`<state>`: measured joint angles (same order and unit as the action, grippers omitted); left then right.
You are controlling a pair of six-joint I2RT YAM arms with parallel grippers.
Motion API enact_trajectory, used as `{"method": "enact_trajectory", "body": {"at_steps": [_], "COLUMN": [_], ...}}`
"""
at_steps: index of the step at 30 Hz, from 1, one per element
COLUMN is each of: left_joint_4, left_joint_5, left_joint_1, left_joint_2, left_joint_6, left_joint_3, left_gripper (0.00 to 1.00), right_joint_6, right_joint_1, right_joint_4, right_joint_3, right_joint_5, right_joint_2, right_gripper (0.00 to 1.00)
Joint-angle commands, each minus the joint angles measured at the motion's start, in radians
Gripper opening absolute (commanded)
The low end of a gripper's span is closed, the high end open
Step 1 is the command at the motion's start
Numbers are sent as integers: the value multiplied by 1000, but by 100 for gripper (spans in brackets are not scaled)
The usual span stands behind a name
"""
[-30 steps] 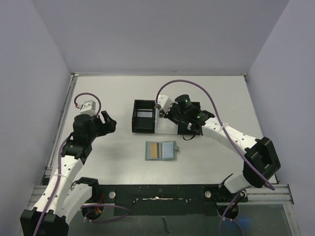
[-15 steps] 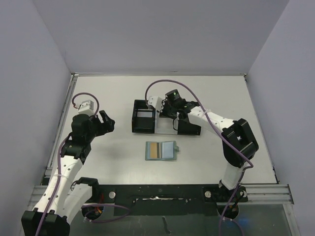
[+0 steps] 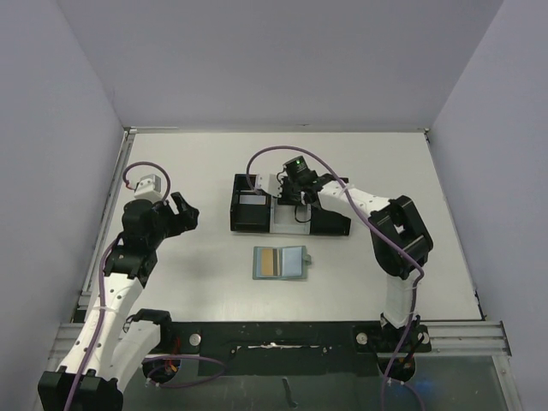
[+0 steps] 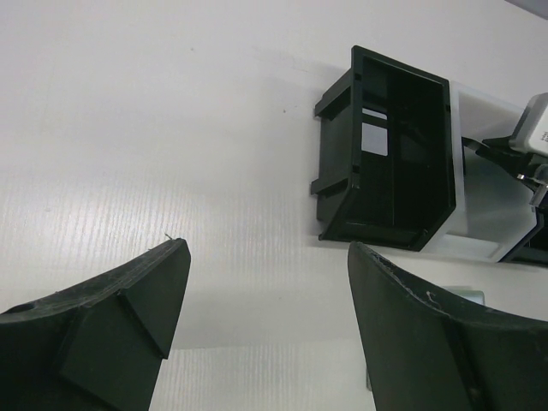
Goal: Take the credit cards out of the card holder
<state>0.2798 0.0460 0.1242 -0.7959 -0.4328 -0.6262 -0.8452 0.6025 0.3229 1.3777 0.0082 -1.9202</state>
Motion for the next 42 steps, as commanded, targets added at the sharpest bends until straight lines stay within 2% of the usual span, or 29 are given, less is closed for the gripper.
{"method": "enact_trajectory", "body": {"at_steps": [1,5,10,14,16,18,20,29,42], "left_joint_4": [-59,-60,-62,-62,-61,-61,-60,-62,-62], "left_joint_5": [23,31,33,34,35,34,34,40,54], "left_joint_1": [-7,-6,-6,-6,-7,-6,-7,-7,-8], "left_joint_2": [11,6,7,3,3,3,2,-10,-23], "left_joint_6": [6,6,6,7,6,6,6,7,9], "left_joint_3": [-3,-2,-1,0,-1,0,-1,-2,-5], "left_gripper": [73,73,73,73,73,73,73,73,73], "right_joint_6": [-52,-61,-65,-52,-30,-12,22,100,220], "right_joint_1": [-11,-7,-10,-13,-13,-16,-19,-27,-26], "right_joint_4": [-75,-103,-231,-216,-208,-196,-191,-215,-420], "right_joint_3": [20,7,-89,-92,-88,-90,-88,-82,-207], "right_joint_5": [11,28,41,52,47,30,7,-6,-11], "right_joint_2": [-12,-40,-35,-54,-54,-46,-38,-7,234], "right_gripper": [4,8,13,15,23,26,32,39,48]}}
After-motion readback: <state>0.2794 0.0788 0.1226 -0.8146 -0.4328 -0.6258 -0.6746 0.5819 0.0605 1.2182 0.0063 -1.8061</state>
